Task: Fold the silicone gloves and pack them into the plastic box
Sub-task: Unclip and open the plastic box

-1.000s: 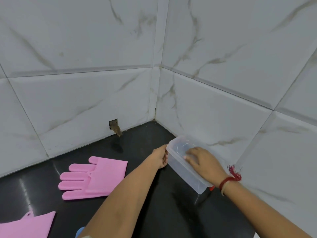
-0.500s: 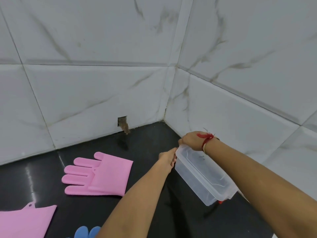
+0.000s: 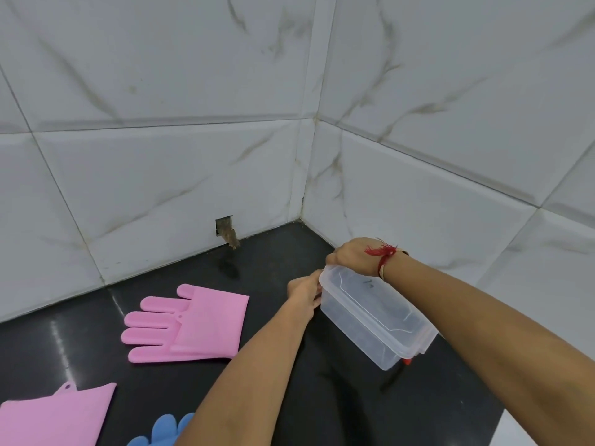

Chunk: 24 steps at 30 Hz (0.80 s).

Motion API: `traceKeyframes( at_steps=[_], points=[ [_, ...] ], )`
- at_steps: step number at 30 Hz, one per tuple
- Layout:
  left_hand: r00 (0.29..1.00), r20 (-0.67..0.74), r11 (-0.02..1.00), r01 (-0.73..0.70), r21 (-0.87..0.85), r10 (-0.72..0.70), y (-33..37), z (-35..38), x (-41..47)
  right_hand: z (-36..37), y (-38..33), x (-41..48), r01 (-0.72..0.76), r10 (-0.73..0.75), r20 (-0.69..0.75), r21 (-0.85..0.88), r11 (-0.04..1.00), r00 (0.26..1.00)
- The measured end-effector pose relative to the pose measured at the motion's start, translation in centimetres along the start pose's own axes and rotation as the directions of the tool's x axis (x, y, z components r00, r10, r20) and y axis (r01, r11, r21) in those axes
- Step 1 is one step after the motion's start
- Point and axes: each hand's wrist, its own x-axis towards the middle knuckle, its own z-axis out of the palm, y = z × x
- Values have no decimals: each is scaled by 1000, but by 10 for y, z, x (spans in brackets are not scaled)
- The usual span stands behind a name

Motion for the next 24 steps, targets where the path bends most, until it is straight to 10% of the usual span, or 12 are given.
traceKeyframes(
  at_steps=[11,18,24],
  points=[
    [996,91,999,-2,40,-2,5,-5,-6,-43,19,-63,-106,122,-244,77,991,962],
    [995,93,999,-40,11,38,29,-27,-2,-28,29,-205,-355,330,-586,76,932,740],
    [993,83,989,-98,112,89,38,-46,13,60,-29,-306,-518,634,-493,367,773,596]
  ],
)
